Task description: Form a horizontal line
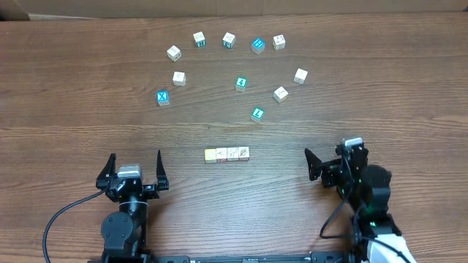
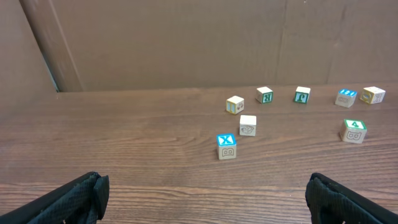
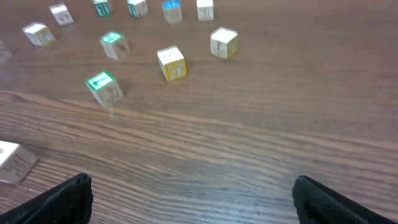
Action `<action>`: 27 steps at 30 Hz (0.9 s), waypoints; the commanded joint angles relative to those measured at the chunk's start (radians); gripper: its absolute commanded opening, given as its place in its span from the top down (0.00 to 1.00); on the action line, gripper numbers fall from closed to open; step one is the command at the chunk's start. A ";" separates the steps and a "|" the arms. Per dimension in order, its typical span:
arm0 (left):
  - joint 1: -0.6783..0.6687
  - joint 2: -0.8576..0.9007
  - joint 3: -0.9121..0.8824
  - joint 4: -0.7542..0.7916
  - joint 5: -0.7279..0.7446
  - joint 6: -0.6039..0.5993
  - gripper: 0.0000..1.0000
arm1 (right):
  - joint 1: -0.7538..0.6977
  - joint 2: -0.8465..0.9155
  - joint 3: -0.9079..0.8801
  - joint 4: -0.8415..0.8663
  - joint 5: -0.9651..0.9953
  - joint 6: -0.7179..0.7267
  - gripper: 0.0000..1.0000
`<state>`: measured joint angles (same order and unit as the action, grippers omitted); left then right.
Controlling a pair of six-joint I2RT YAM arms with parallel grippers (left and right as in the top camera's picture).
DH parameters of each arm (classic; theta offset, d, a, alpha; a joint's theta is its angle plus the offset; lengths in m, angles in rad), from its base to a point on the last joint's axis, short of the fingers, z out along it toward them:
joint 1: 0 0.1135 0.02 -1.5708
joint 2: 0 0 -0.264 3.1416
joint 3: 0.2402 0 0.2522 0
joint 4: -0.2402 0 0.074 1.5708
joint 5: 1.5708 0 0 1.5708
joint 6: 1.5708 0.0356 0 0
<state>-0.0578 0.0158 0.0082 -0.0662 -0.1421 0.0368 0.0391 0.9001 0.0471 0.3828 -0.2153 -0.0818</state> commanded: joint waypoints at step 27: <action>-0.002 -0.012 -0.003 0.000 0.011 0.019 0.00 | -0.009 -0.492 -0.039 -0.422 0.015 -0.006 0.00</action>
<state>-0.0578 0.0158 0.0082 -0.0662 -0.1421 0.0368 0.0372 0.4606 0.0177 -0.0120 -0.2184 -0.0830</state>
